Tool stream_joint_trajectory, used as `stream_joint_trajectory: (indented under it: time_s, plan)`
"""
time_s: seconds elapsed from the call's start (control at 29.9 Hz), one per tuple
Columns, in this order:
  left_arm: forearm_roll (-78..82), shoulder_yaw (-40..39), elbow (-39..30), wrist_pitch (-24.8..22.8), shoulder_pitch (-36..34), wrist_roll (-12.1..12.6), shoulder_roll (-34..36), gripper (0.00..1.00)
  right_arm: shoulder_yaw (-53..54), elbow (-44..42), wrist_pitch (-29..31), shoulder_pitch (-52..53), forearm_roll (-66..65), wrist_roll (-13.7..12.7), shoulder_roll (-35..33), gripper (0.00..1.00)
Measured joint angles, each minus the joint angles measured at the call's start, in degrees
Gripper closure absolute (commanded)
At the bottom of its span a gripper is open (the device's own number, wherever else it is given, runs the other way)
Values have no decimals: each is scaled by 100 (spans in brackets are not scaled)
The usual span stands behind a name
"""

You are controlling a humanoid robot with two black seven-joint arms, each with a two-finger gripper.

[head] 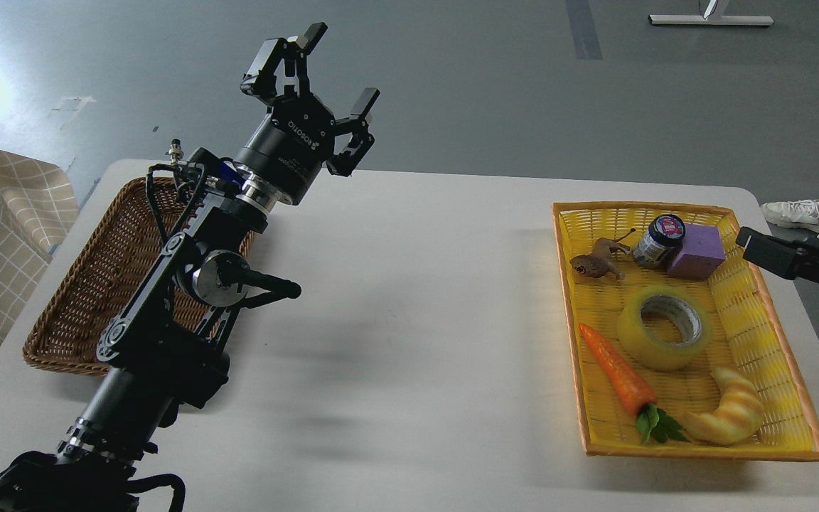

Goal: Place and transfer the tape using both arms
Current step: 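Move the right gripper down into the yellow tray toward the tape roll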

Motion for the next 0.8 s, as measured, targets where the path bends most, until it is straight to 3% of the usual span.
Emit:
stream_joint_trajectory:
  time_s: [0.8]
  plan:
    - [-7,5,-7,-36,80,0,45,2,-425,-582,-1,-132,-865,3,988,3]
